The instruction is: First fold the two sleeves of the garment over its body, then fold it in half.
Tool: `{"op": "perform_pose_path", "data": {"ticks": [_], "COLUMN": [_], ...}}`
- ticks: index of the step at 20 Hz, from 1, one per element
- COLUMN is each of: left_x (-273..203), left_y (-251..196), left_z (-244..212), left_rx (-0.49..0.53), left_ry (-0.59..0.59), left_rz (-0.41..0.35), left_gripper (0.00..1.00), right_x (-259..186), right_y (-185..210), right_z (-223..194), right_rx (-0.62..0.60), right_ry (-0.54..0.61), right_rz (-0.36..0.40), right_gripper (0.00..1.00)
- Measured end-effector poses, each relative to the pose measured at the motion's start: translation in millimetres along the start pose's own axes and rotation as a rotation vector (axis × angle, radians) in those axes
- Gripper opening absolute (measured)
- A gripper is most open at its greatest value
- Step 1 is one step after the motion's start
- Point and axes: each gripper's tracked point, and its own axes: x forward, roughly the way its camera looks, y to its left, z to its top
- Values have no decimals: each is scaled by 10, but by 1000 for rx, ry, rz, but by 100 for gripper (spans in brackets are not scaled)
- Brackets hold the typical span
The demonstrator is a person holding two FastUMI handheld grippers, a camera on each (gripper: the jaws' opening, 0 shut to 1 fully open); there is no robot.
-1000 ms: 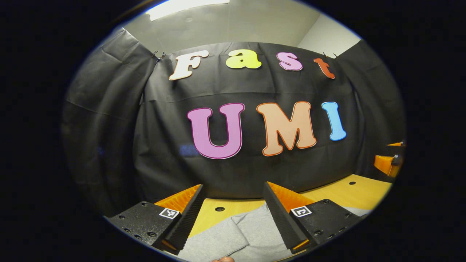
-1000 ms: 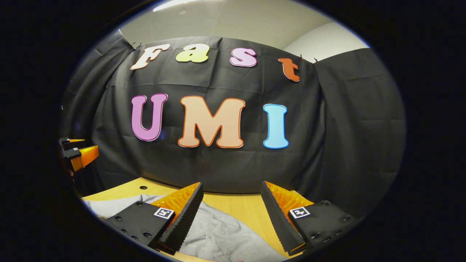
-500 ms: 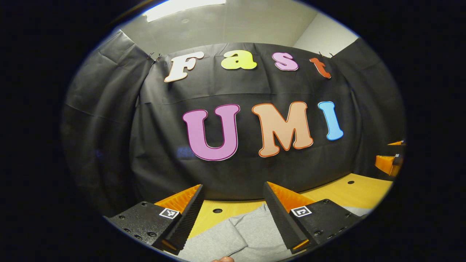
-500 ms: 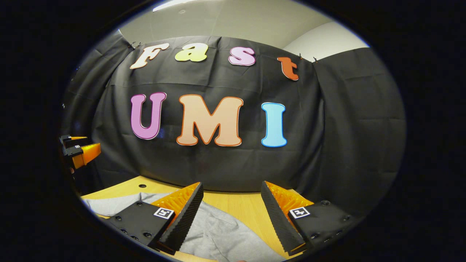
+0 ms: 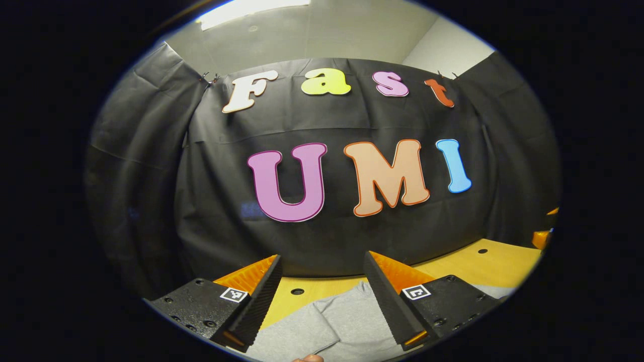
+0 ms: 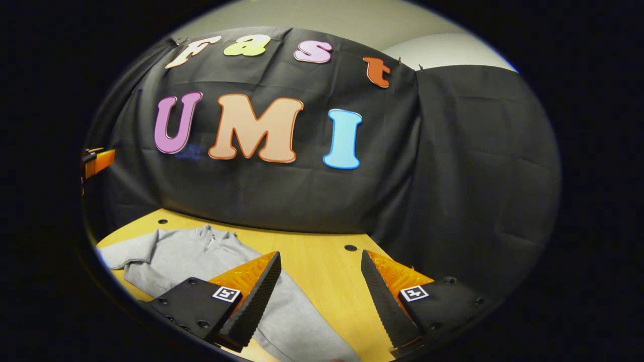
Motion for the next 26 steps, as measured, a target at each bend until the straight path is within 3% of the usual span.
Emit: {"op": "perform_pose_path", "data": {"ticks": [10,16,26], "left_x": [1,-58,-141], "left_y": [-285,-471,-871], "left_z": [2,4,8], "left_rx": [6,13,31], "left_ry": [10,21,31], "left_rz": [-52,-74,-91], "left_gripper": [95,94,94], "right_x": [-302,-635,-974], "right_y": [-427,-486,-617], "right_z": [-1155,-1920,-2590], "right_rx": [-16,68,93], "right_ry": [262,451,615], "right_rz": [-39,-38,8], "right_gripper": [100,100,100]}}
